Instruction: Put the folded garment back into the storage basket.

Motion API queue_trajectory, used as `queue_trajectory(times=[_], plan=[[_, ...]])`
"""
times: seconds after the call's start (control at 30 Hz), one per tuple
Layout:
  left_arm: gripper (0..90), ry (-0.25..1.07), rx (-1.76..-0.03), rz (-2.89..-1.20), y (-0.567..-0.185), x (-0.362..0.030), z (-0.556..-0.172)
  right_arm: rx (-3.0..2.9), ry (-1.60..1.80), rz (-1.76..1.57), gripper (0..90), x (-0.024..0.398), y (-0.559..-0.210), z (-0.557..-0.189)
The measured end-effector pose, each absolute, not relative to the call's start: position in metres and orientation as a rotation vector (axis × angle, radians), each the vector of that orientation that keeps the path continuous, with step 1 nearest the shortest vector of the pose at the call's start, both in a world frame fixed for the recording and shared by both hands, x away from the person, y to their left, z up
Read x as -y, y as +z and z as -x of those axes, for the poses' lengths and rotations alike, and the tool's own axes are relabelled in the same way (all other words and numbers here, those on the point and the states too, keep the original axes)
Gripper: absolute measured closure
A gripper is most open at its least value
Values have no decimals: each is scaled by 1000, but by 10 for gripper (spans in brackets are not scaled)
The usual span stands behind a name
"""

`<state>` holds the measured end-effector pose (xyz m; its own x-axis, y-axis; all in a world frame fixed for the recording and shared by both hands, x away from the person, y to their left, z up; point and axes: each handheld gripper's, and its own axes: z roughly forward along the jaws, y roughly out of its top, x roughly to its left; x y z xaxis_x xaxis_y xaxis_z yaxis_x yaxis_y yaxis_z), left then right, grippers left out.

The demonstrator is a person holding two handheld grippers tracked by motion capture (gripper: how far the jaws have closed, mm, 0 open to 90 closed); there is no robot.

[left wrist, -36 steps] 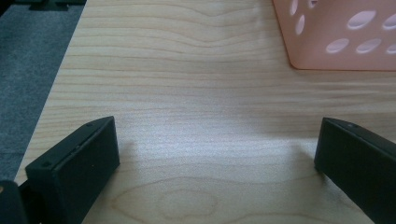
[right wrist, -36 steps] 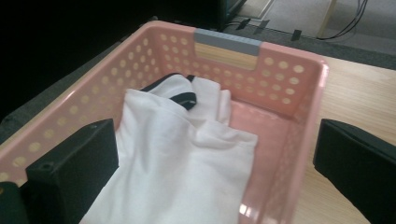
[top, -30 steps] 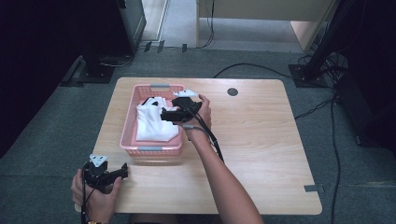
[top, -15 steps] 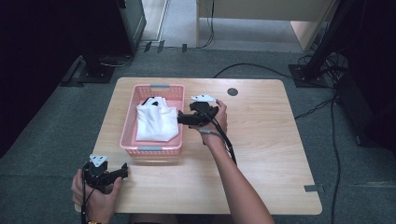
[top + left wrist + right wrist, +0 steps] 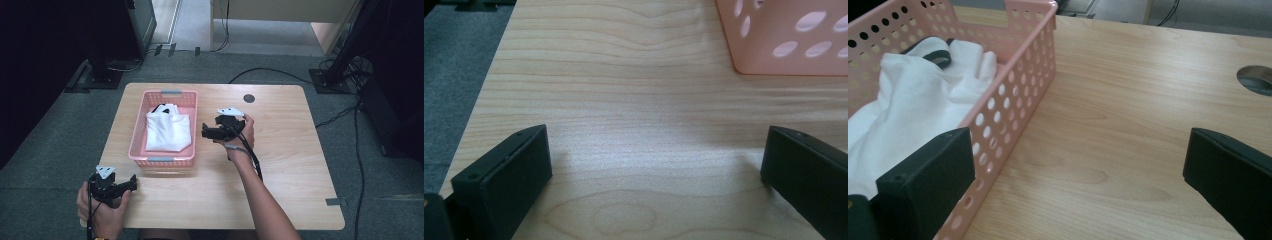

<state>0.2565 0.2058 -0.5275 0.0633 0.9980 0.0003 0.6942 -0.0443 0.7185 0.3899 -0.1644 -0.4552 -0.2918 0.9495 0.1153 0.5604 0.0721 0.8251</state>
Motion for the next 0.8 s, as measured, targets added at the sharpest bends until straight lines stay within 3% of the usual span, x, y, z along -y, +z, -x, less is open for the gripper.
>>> queue_trajectory(times=[0.8], plan=[[0,717,-1693,-1792,-527,-206,-257,-1894,1032,-1579,1,203,-497,-373]])
